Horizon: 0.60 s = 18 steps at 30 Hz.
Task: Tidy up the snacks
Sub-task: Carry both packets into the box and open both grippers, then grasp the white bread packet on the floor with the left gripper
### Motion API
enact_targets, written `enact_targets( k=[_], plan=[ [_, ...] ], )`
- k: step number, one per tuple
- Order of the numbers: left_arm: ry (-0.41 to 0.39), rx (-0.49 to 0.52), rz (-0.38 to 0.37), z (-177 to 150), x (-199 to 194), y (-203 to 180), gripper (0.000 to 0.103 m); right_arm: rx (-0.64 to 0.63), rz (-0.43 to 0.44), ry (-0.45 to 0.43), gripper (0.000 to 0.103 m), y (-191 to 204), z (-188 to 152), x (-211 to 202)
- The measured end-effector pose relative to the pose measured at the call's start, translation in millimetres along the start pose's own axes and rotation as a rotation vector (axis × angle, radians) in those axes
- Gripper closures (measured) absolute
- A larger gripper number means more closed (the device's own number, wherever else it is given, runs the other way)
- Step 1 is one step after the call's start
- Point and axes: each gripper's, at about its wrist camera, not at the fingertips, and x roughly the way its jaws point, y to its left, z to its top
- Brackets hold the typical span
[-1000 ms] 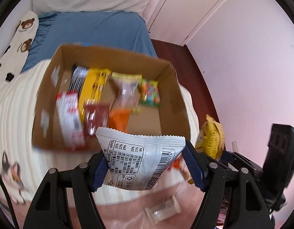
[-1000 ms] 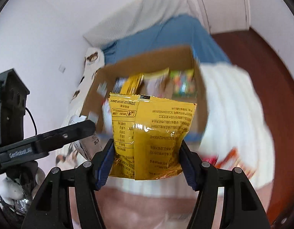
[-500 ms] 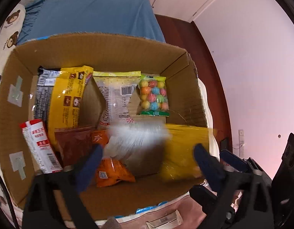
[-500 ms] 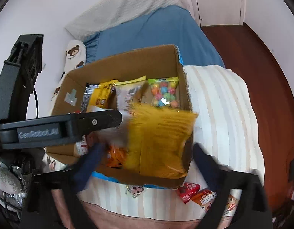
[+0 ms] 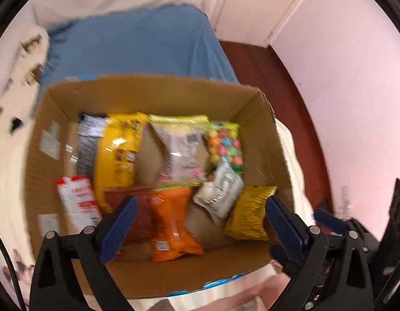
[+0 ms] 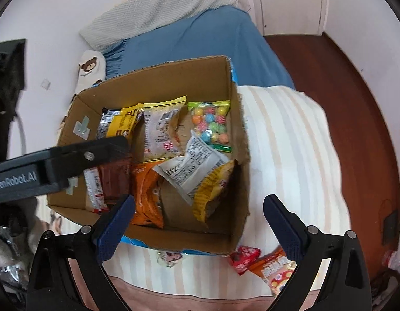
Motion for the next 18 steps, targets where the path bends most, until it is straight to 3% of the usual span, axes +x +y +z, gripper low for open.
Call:
enact_targets(
  k=[6, 18],
  plan=[
    [-0.111, 0.006, 0.122, -28, -37, 5, 0.003, -0.033, -0.059, -0.041, 0.002, 10, -16, -19],
    [-0.208, -0.004, 0.207, -94, -80, 21, 0.003, -0.047, -0.083, -0.159, 0.002, 31, -60, -68]
  ],
)
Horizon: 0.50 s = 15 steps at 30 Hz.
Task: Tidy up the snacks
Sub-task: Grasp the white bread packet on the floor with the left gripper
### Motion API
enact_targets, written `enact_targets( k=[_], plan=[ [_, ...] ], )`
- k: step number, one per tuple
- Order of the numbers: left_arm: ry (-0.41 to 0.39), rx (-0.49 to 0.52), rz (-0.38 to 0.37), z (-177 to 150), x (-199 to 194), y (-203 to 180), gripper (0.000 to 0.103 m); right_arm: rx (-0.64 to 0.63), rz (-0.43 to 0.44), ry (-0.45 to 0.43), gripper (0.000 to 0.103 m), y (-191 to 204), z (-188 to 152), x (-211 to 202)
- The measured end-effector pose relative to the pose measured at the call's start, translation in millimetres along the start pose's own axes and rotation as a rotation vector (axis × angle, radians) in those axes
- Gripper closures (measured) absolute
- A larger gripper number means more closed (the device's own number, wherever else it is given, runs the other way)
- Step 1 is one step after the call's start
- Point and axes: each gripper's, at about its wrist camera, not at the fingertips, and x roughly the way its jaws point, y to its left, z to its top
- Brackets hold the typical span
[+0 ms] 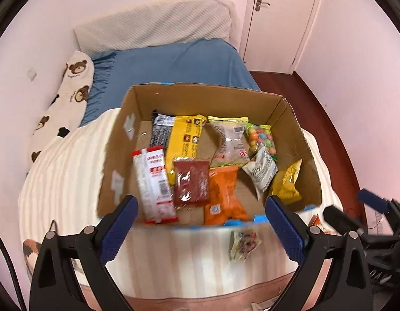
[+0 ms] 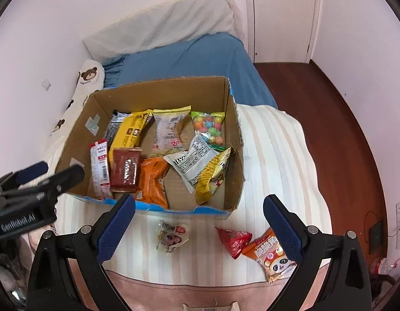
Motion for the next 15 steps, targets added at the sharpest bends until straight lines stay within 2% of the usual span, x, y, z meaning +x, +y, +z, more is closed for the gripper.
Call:
enact_targets(
  k=[8, 15],
  plan=[
    [-0.083, 0.013, 0.047, -36, -50, 7, 0.003, -0.014, 0.011, -0.085, 0.002, 15, -27, -49],
    [-0.12, 0.004, 0.04, -55, -89, 8, 0.003, -0.033, 0.027, -0.135, 0.002, 25, -49, -84]
  ],
)
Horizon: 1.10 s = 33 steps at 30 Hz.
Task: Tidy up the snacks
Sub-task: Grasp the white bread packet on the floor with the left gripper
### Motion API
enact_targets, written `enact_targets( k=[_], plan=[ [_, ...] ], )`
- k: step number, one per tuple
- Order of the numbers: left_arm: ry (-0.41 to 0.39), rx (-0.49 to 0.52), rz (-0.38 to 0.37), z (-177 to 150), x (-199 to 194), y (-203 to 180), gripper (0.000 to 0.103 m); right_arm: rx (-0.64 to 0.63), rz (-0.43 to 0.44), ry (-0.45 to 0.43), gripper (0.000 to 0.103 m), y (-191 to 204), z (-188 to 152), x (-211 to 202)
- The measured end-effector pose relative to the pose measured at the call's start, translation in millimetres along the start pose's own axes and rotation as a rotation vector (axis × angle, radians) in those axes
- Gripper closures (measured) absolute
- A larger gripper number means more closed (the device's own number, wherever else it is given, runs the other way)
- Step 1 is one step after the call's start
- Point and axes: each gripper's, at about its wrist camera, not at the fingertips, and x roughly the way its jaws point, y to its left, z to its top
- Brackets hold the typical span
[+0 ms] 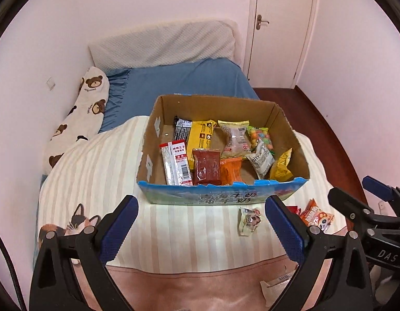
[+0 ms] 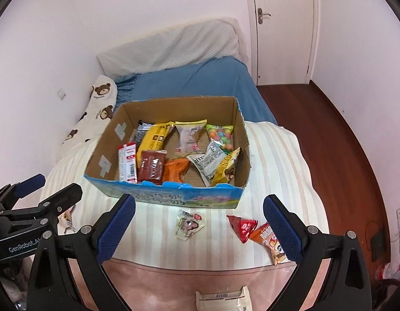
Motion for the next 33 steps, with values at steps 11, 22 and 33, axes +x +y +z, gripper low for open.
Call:
enact_targets(
  k=[11, 22, 33],
  plan=[
    [-0.013, -0.006, 0.022, -20, -21, -6, 0.003, 0.06, 0.074, 0.011, 0.002, -9, -24, -22],
    [0.301, 0.364, -0.096, -119, 74, -110, 0.003, 0.315, 0.042, 0.331, 0.002, -111, -144, 33],
    [0.518, 0.805, -0.303, -214, 143, -233, 0.005, 0.501, -0.074, 0.465, 0.014, -201, -231, 41]
  ],
)
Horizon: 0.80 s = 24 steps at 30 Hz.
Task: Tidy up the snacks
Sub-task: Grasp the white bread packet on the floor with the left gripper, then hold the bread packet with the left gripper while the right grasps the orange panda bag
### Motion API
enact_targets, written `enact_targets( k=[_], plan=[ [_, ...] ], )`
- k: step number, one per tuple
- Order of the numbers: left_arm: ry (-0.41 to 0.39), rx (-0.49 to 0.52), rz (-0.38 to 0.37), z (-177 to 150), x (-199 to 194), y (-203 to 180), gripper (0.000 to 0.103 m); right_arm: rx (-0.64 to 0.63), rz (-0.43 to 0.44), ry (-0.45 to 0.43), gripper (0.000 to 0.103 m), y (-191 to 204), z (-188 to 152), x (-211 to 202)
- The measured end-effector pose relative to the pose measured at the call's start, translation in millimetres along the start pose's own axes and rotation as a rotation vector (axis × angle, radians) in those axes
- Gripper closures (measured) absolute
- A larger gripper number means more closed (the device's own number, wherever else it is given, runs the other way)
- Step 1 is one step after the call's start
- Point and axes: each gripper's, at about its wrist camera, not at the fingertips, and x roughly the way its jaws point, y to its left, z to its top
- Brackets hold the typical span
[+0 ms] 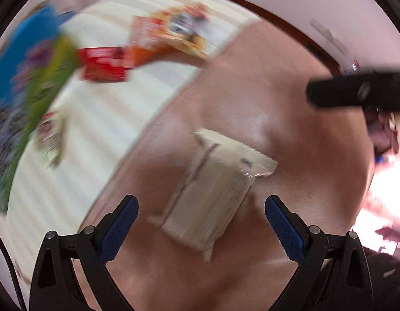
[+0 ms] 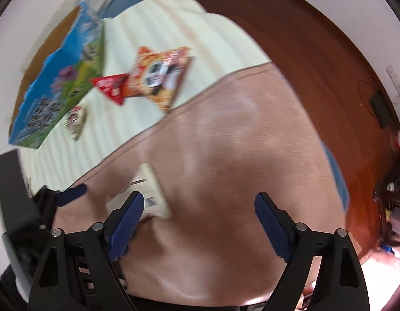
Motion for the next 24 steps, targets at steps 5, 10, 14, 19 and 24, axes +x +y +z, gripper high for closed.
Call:
enact_targets(
  k=[5, 10, 14, 19, 24],
  plan=[
    [0.065, -0.036, -0.037, 14, 27, 0, 0.037, 0.013, -0.042, 0.0, 0.014, -18, 12, 0],
    [0.056, -0.309, -0.054, 11, 13, 49, 0.05, -0.102, -0.039, 0.029, 0.013, 0, 40, 1],
    [0.033, -0.647, -0.091, -10, 3, 117, 0.05, -0.318, -0.119, 0.02, 0.013, 50, 74, 15],
    [0.035, -0.864, -0.158, -37, 7, 161, 0.049, -0.525, -0.181, 0.02, 0.013, 107, 118, 40],
    [0.071, -0.871, -0.2, -38, 15, 159, 0.046, -0.653, -0.264, 0.118, 0.014, 145, 152, 86]
  ],
)
